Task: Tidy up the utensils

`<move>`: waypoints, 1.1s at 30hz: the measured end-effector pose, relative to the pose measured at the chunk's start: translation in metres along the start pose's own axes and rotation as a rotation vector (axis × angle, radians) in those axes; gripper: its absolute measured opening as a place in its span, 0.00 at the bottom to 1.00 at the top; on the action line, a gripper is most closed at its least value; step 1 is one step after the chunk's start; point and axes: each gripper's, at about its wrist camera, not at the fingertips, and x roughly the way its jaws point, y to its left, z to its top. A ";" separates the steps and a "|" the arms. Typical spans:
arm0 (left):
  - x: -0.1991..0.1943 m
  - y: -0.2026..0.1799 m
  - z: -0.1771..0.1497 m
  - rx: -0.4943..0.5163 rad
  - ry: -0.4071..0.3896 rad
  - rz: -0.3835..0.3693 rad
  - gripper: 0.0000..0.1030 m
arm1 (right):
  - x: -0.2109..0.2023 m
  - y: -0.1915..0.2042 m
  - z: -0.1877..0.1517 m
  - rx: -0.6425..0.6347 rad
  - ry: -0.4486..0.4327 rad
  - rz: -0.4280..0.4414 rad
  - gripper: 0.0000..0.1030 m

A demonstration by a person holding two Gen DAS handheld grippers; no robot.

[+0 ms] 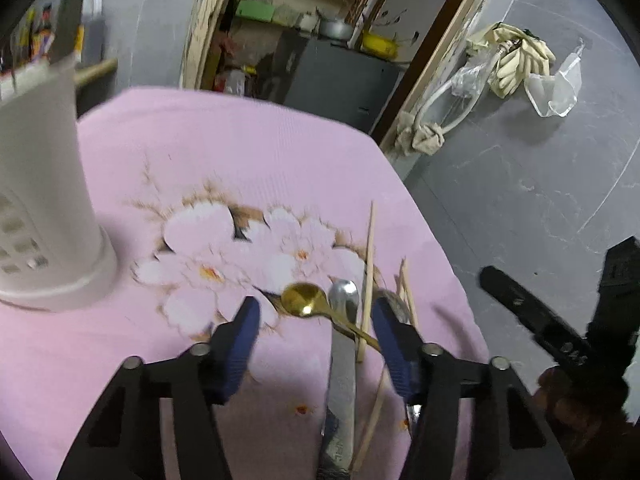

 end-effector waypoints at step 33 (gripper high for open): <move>0.050 -0.003 0.021 -0.041 0.126 -0.041 0.21 | 0.034 0.010 -0.006 0.015 0.121 0.056 0.27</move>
